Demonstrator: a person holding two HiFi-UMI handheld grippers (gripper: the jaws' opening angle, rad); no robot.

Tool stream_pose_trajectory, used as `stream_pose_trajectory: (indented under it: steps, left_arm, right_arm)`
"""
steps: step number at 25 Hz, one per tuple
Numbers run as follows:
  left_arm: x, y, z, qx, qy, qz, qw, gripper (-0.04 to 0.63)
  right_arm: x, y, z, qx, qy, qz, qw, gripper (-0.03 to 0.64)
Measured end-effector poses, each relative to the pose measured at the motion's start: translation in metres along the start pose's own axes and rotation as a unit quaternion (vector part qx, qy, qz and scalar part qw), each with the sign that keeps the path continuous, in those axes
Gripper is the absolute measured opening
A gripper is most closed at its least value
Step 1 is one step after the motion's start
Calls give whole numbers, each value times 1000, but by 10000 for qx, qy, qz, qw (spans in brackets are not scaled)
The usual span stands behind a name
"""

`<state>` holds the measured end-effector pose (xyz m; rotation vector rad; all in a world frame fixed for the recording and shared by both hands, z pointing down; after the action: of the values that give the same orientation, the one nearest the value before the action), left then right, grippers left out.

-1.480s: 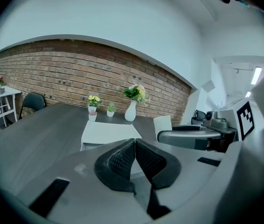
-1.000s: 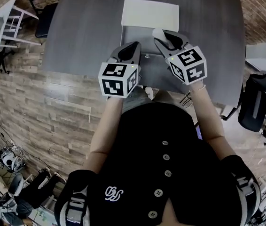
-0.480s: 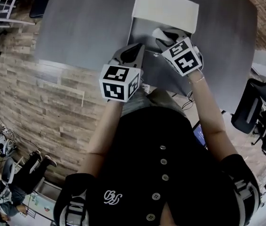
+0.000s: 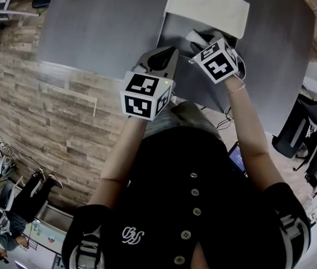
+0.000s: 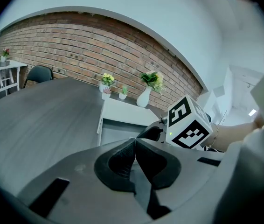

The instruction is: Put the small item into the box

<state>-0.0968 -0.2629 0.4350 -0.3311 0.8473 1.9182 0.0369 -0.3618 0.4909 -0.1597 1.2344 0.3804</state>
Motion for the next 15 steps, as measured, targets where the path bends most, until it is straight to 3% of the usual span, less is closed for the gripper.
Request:
stream_pose_trajectory:
  steps: [9,15]
  left_arm:
    - [3,0,2,-177,-13,-25,9998,14]
    - [14,-3,-5,-508,-137,-93,9986,14]
  right_arm:
    - [8,10,0,-33,-309,102,9995,193]
    - [52,19,-2,-377,-1205,291,9916,195]
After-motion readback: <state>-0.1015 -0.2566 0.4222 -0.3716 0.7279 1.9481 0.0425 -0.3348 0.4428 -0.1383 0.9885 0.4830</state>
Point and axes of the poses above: the fingertips, and each gripper's own axes: x backward along the fingers, y to its left, z out of its underside, the point moved 9 cm from there along x, backward along the fingers, and after that the axes turned 5 degrees about y, right-handed, at the moved point
